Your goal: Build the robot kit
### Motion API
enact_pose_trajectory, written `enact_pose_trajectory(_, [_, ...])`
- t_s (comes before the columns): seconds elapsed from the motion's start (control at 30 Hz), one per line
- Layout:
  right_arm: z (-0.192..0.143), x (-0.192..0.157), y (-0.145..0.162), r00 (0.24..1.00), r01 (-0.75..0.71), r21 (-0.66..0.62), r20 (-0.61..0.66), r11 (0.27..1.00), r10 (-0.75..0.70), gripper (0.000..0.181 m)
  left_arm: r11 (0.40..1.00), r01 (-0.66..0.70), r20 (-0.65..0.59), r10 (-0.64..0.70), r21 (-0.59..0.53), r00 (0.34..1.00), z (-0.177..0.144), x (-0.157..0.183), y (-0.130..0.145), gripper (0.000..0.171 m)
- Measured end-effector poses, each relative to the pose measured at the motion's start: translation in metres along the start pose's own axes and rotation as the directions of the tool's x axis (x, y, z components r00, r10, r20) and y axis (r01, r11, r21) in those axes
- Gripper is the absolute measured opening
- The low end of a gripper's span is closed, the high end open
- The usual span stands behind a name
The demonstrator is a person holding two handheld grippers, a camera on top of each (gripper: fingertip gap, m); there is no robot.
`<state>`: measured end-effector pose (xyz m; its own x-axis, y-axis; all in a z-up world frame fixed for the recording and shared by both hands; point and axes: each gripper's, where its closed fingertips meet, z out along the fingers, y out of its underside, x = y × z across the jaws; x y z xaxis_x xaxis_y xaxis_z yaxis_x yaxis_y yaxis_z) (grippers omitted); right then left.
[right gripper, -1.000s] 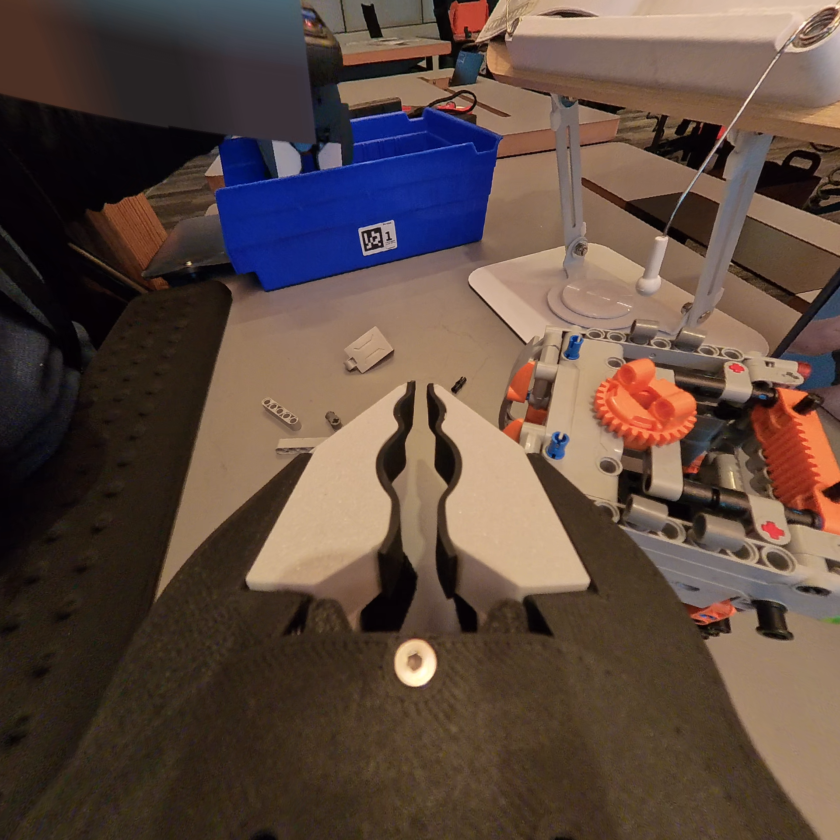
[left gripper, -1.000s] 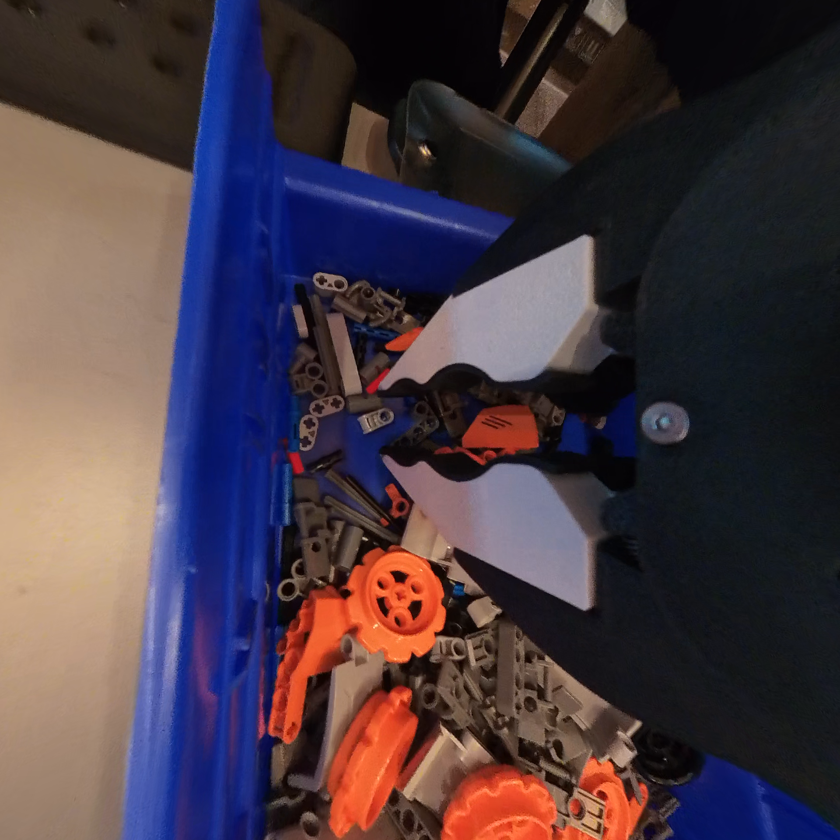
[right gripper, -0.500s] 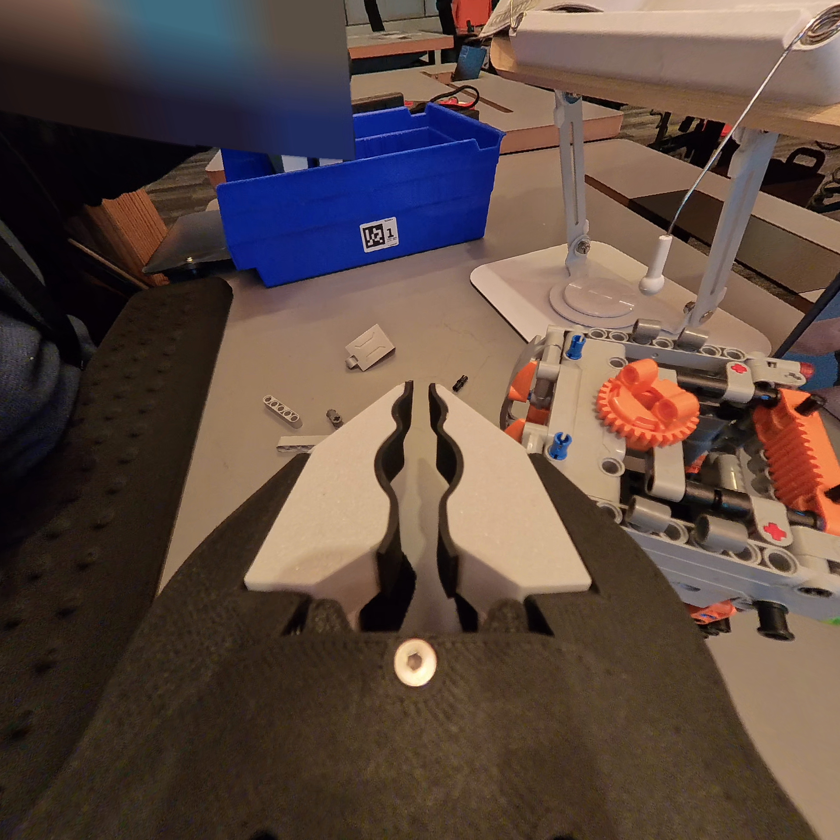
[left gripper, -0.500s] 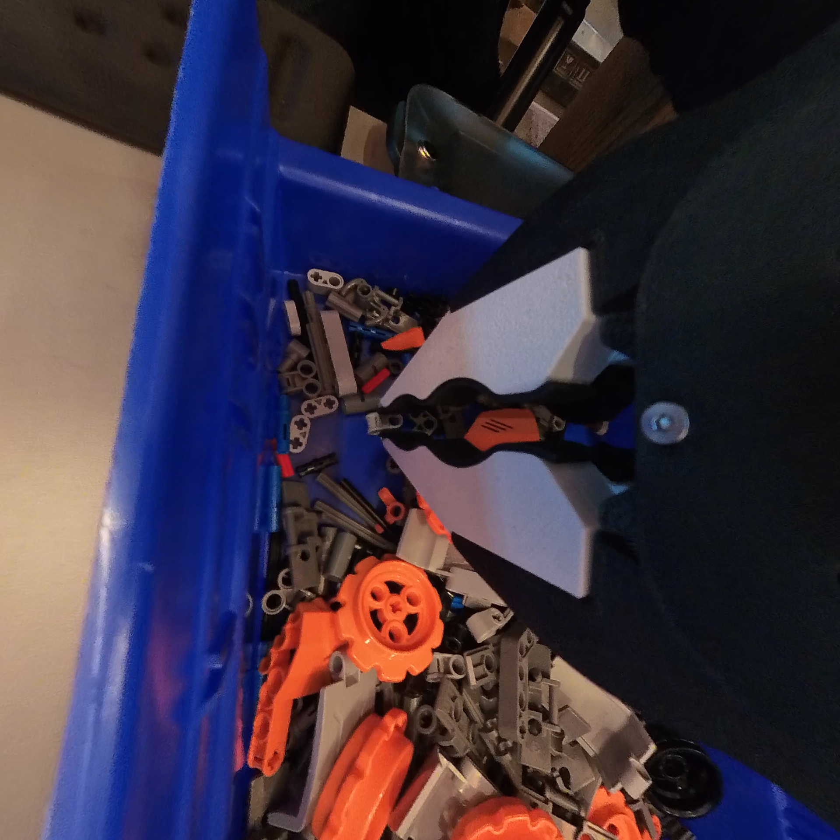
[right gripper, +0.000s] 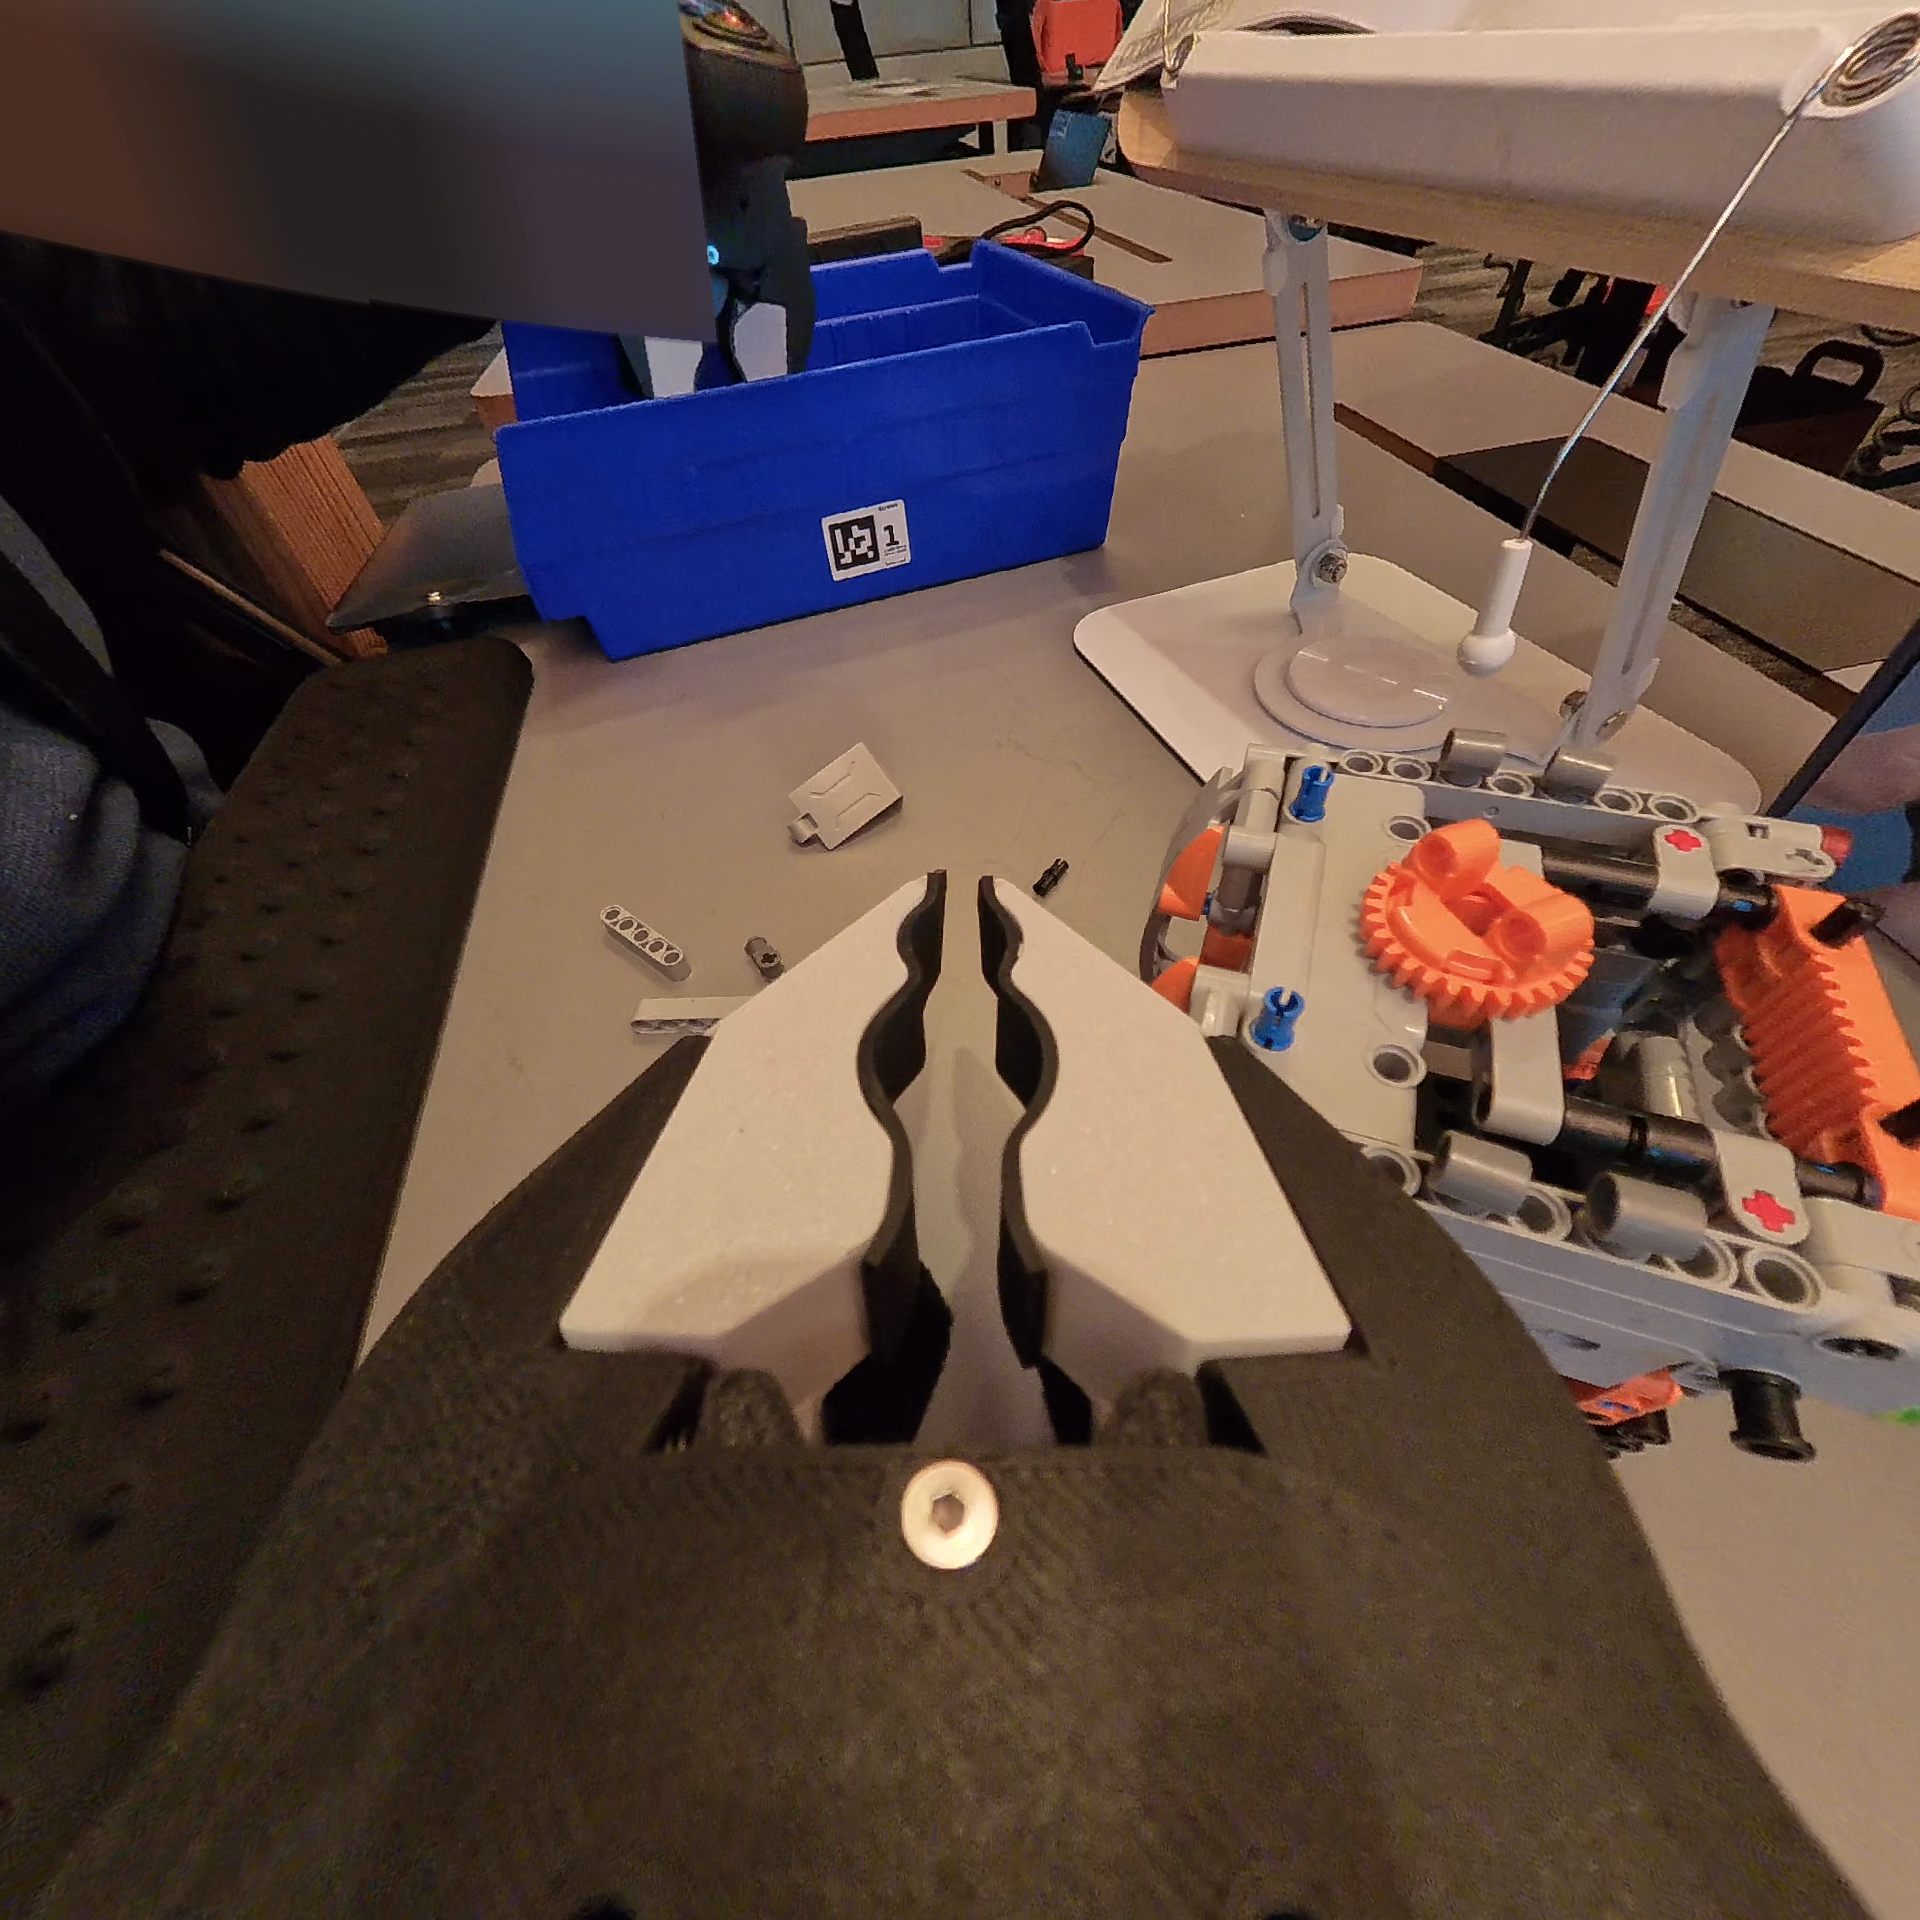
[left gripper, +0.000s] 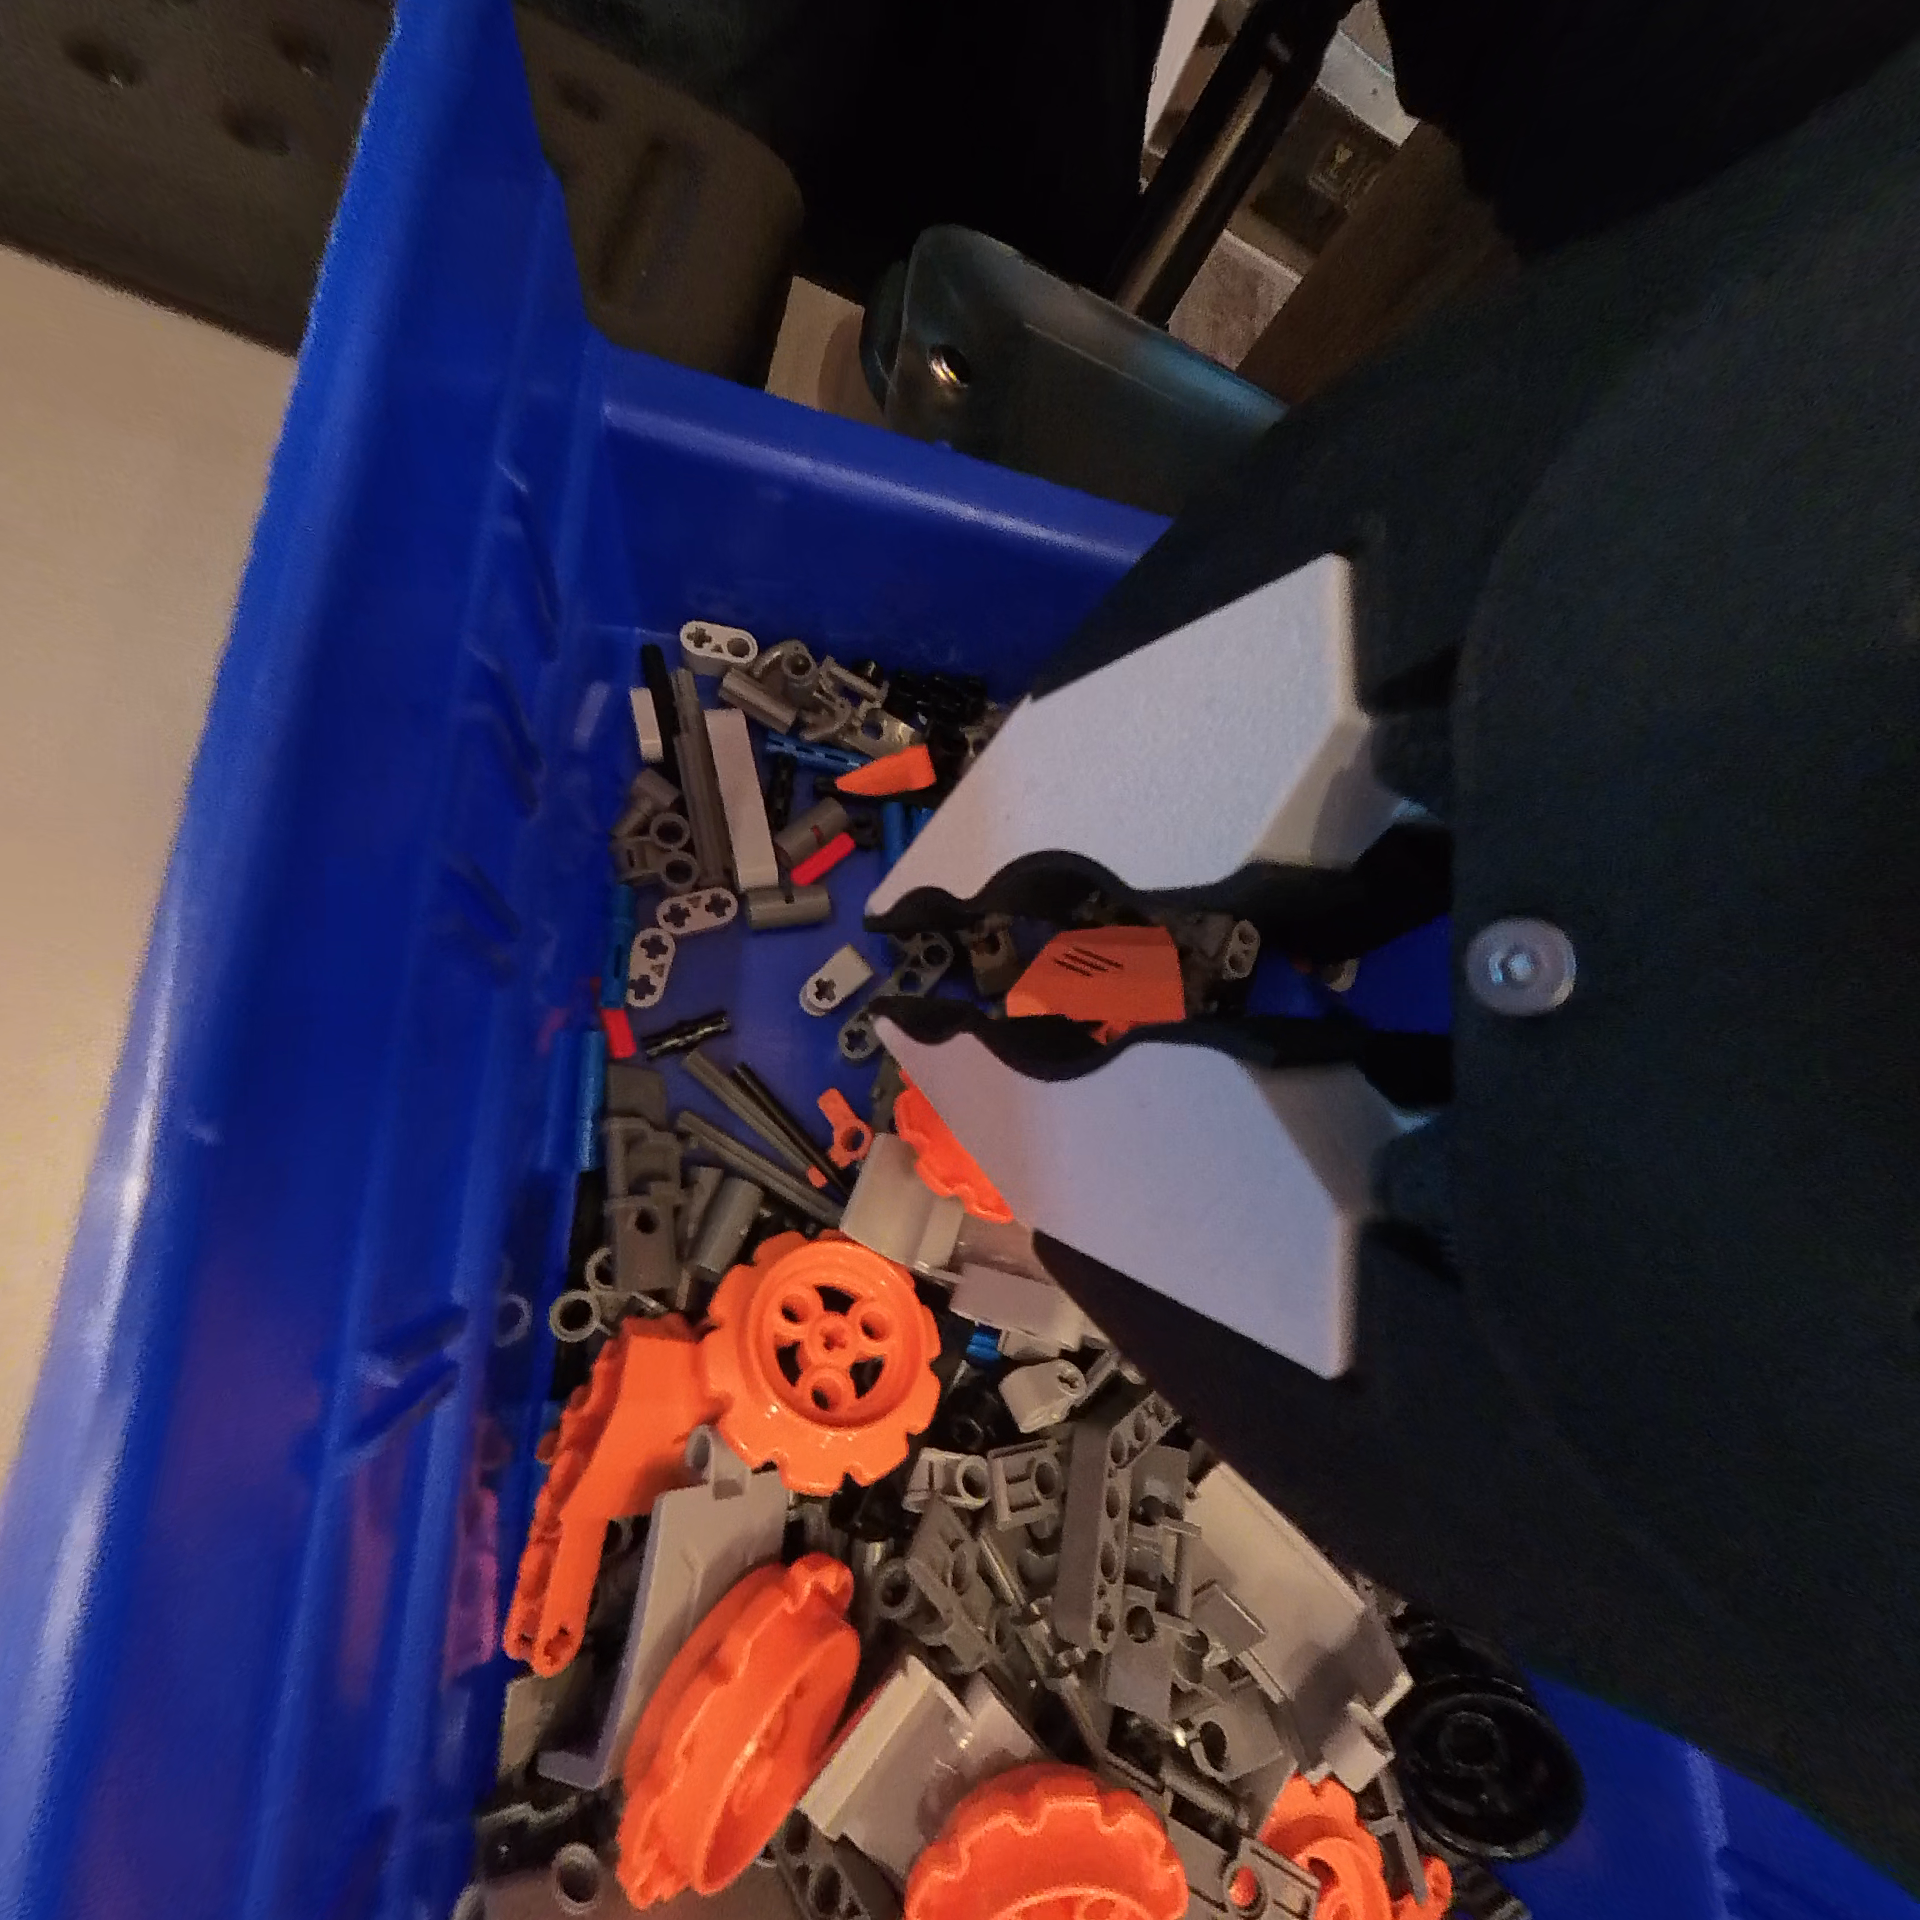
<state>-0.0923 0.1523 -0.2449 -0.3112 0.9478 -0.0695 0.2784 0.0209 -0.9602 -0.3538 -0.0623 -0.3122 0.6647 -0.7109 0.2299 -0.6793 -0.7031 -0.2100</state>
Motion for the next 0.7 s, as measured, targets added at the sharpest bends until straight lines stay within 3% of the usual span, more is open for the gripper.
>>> enact_pose_trajectory(0.33, [0.0, 0.0, 0.0, 1.0, 0.0, -0.002, -0.002, 1.0, 0.0, 0.004, 0.998, -0.007, 0.007, 0.007, -0.064, 1.0, 0.016, 0.001, 0.0, 0.009])
enact_pose_trajectory(0.7, [0.0, 0.0, 0.001, 1.0, 0.004, -0.01, -0.002, 1.0, -0.004, 0.005, 0.999, -0.002, 0.014, 0.003, -0.053, 1.0, 0.015, -0.001, 0.0, 0.005])
